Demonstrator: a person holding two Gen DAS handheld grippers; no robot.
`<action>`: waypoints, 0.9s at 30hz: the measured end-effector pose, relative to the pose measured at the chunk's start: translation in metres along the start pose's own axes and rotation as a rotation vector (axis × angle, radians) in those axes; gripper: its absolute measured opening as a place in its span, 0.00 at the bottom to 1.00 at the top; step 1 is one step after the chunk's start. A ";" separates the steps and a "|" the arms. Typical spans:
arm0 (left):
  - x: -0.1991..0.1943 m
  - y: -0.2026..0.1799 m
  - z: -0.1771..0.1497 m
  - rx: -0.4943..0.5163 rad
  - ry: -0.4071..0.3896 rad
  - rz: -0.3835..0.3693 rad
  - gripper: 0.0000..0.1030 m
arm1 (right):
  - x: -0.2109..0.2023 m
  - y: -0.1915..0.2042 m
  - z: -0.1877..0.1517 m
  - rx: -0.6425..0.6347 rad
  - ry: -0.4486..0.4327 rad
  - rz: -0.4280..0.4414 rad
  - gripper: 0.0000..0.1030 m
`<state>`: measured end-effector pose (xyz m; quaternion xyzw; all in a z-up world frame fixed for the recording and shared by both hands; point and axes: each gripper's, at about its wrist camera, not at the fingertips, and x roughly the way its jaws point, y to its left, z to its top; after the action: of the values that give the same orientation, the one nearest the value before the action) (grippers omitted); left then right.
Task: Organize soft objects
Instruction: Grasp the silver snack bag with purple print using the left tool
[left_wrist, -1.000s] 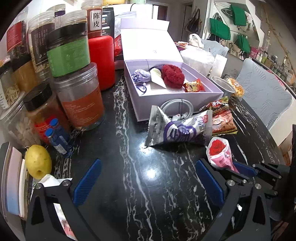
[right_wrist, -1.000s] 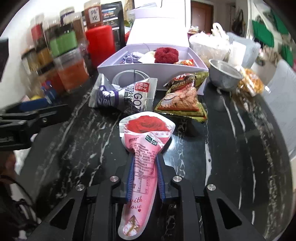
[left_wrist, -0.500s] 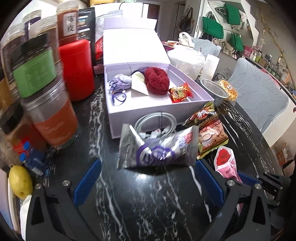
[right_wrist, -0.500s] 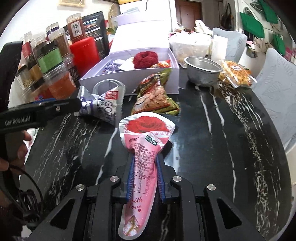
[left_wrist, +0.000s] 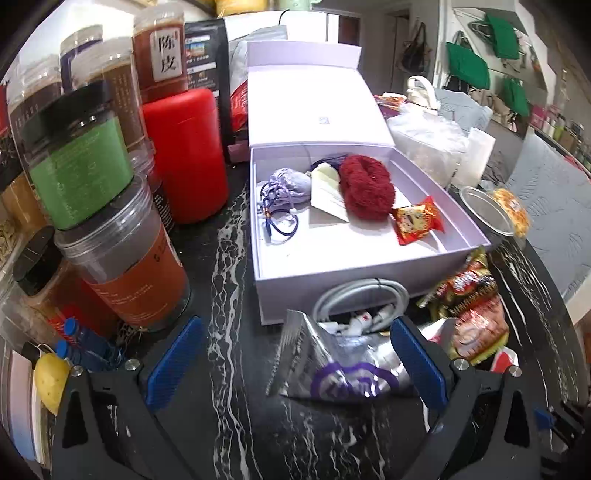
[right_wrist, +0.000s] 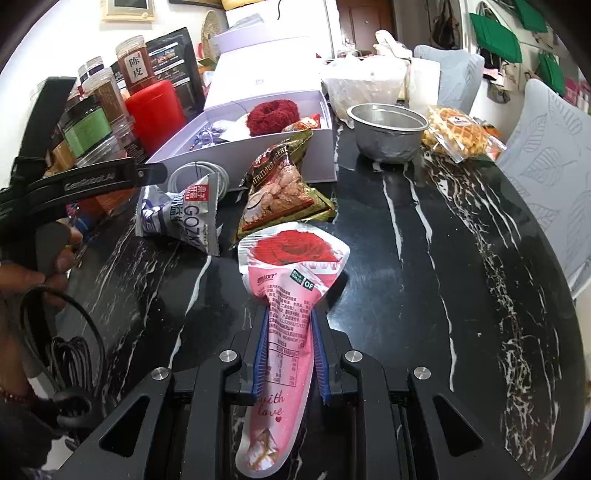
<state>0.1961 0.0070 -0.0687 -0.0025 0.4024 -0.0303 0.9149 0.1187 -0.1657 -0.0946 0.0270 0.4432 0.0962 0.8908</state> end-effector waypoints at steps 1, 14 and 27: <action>0.003 0.002 0.001 -0.007 0.002 0.003 1.00 | 0.001 0.000 0.000 0.000 0.001 0.001 0.21; 0.024 0.005 -0.012 0.015 0.083 0.011 1.00 | 0.003 0.000 -0.001 -0.004 0.008 0.011 0.21; 0.011 0.003 -0.040 -0.001 0.095 -0.150 1.00 | 0.002 -0.002 -0.005 0.005 0.007 0.027 0.21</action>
<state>0.1738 0.0103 -0.1043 -0.0316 0.4442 -0.0989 0.8899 0.1165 -0.1672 -0.0991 0.0347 0.4460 0.1071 0.8879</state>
